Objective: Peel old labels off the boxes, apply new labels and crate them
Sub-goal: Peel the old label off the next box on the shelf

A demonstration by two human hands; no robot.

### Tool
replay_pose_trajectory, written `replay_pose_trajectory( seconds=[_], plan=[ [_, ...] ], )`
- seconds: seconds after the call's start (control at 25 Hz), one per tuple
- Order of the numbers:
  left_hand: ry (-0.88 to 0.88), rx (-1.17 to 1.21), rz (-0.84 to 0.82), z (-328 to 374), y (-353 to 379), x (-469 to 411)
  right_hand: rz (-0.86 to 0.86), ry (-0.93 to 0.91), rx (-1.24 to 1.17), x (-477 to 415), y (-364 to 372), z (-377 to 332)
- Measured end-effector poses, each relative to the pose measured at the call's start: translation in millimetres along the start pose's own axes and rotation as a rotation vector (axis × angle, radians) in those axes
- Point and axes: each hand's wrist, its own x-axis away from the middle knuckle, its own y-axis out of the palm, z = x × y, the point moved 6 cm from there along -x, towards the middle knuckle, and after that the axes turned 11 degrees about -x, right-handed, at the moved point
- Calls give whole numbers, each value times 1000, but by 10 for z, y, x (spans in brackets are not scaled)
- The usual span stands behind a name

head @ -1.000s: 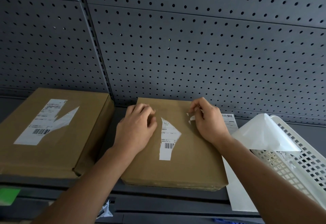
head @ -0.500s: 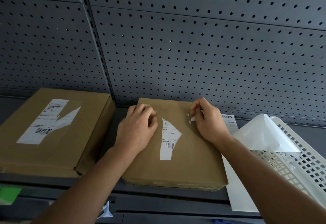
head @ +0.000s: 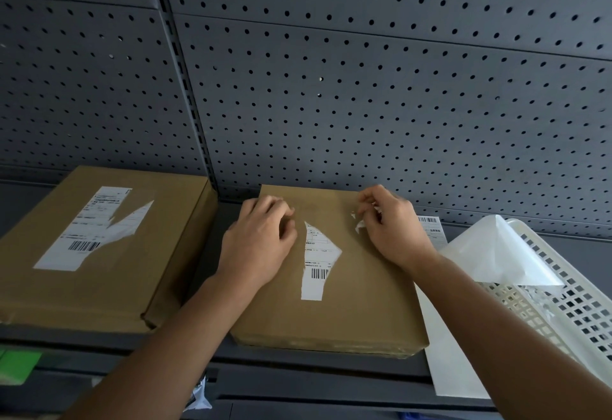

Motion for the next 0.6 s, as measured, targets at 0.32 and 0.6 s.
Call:
replay_pose_trajectory(
  seconds=[0.32,0.6],
  plan=[
    [-6,12,-11,12,-4,1,-319,-35,316,-234,80,-28],
    [-12,14,-15,3,3,-2,-485,3,392,-324,162,-78]
  ],
)
